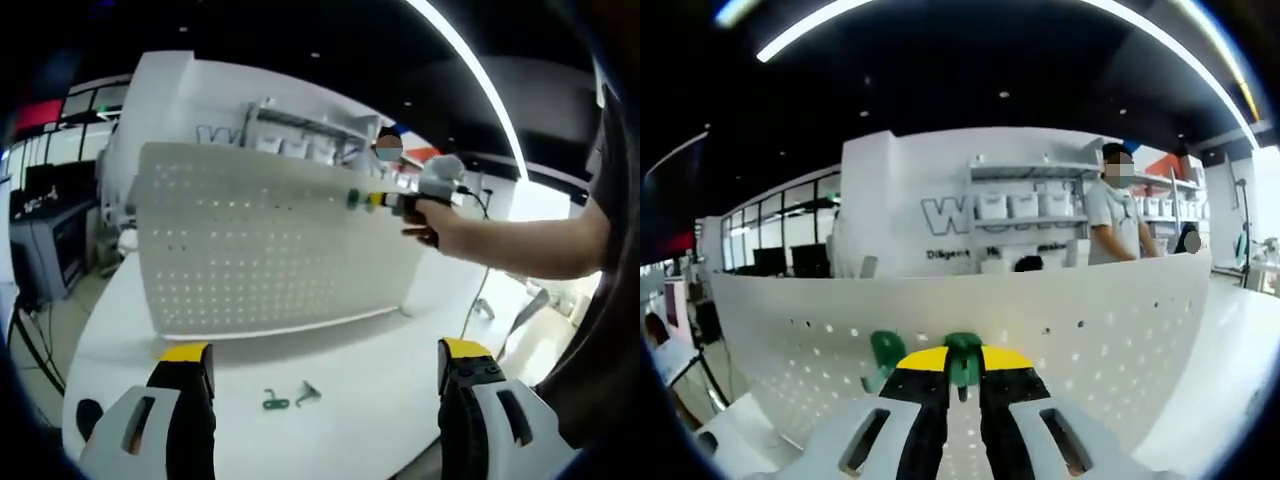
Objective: Insert the hook assembly into the mounting plate slot until the hook locks in place.
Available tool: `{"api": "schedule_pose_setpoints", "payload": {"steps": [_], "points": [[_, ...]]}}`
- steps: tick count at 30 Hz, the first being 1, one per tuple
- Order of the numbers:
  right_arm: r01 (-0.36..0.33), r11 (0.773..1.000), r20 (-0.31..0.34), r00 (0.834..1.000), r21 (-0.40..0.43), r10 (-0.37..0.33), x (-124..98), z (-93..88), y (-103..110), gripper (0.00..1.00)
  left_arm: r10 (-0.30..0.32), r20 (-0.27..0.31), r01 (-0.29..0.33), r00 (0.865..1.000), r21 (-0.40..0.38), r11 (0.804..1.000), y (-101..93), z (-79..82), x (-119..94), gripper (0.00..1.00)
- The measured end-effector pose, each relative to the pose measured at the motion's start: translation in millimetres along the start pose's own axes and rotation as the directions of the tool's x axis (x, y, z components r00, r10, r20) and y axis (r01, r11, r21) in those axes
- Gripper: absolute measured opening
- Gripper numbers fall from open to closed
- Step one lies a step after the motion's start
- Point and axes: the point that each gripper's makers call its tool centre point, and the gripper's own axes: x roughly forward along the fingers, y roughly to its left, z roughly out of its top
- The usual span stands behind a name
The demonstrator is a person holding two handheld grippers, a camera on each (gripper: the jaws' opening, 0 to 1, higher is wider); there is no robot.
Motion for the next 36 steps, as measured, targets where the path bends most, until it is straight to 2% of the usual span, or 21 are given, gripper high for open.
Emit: {"api": "schedule_pose_setpoints", "payload": {"steps": [7, 13, 18, 27, 30, 34, 36], "points": [[-0.032, 0.999, 0.024, 0.999, 0.004, 0.032, -7.3, 16.9, 3.9, 0.10, 0.002, 0.012, -0.002, 1.000, 0.008, 1.000, -0.9, 3.7, -3.5, 0.94], [-0.069, 0.997, 0.006, 0.998, -0.037, 0.069, -19.4, 17.1, 9.9, 0.10, 0.001, 0.015, -0.001, 1.000, 0.005, 1.000, -3.9, 2.3, -6.8, 0.94], [-0.113, 0.992, -0.034, 0.993, -0.055, 0.112, -35.4, 8.8, 14.3, 0.10, -0.003, 0.000, 0.003, 1.000, 0.003, 1.000, -8.8, -3.0, -9.7, 0.93], [-0.127, 0.990, -0.087, 0.989, -0.062, 0.122, -74.7, -16.9, 10.2, 0.10, -0.006, -0.001, 0.006, 1.000, 0.006, 1.000, -15.0, -6.2, -14.7, 0.93], [-0.153, 0.987, -0.131, 0.981, -0.039, 0.147, -87.9, -34.4, 13.3, 0.10, -0.004, -0.003, 0.004, 1.000, 0.006, 1.000, -16.2, -6.5, -17.2, 0.93], [-0.183, 0.981, -0.184, 0.968, -0.065, 0.169, -107.1, -58.7, 19.7, 0.10, -0.005, 0.000, 0.005, 1.000, 0.011, 1.000, -18.9, -5.5, -19.6, 0.93], [-0.209, 0.977, -0.225, 0.955, -0.048, 0.193, -118.2, -73.8, 25.9, 0.09, -0.005, -0.006, 0.005, 1.000, 0.016, 1.000, -20.2, -6.8, -20.3, 0.93]]}}
